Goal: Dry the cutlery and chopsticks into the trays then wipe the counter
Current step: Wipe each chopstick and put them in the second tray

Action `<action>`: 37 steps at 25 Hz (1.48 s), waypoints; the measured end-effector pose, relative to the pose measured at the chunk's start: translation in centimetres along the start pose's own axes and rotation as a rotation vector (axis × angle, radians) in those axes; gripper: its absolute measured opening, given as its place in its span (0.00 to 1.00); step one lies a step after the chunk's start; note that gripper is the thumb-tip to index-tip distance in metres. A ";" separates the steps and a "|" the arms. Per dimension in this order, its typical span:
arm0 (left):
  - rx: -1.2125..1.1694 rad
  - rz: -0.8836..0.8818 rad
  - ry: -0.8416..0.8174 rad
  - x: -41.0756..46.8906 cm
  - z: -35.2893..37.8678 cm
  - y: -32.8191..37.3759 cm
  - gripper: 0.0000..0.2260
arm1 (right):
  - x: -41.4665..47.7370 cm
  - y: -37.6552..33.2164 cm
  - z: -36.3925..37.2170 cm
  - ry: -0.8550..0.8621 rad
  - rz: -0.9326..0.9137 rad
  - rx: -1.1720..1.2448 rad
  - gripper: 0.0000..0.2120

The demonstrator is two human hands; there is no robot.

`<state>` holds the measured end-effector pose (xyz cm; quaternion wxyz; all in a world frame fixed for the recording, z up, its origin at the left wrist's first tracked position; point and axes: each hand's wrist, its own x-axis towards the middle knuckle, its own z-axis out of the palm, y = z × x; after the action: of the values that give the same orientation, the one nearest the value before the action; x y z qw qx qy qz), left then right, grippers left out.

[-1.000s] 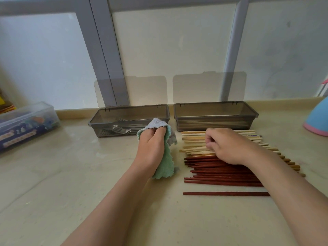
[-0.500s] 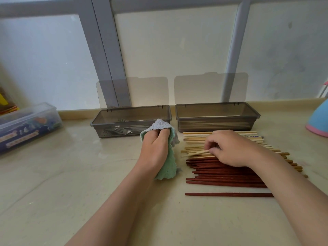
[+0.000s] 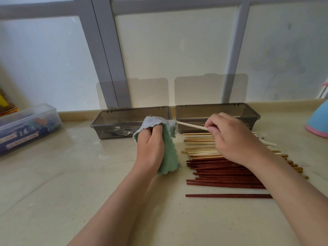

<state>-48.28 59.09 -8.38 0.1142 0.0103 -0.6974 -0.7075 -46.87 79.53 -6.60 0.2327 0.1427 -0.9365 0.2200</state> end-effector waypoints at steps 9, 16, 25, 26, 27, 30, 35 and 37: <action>0.025 0.082 -0.125 -0.3 0.4 0.0 0.16 | -0.6 -3.1 1.7 -0.049 -0.031 0.166 0.08; 0.050 0.159 -0.142 -1.2 1.1 0.4 0.23 | -0.9 -4.3 3.7 0.071 -0.048 0.284 0.05; 0.001 0.098 0.032 1.0 -0.3 0.2 0.21 | -0.4 -3.0 1.6 -0.205 0.099 0.340 0.10; -0.009 0.084 0.064 1.2 -0.5 0.2 0.21 | -0.5 -2.7 1.5 -0.244 0.100 0.337 0.11; 0.006 0.087 0.064 1.1 -0.4 0.2 0.22 | -0.5 -2.8 1.7 -0.258 0.090 0.344 0.12; 0.084 0.148 -0.065 -0.7 0.9 0.1 0.21 | -0.7 -4.0 2.9 -0.204 0.048 0.415 0.13; 0.093 0.155 -0.145 -1.1 1.1 0.2 0.21 | -0.6 -3.6 2.1 -0.250 0.132 0.474 0.11; 0.039 0.106 -0.049 -0.1 0.5 0.3 0.21 | -0.6 -3.0 1.4 -0.369 0.179 0.488 0.11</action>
<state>-48.26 59.62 -8.12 0.1344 -0.0418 -0.7131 -0.6868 -45.81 76.40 -6.96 -0.0027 0.1489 -0.8914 0.4281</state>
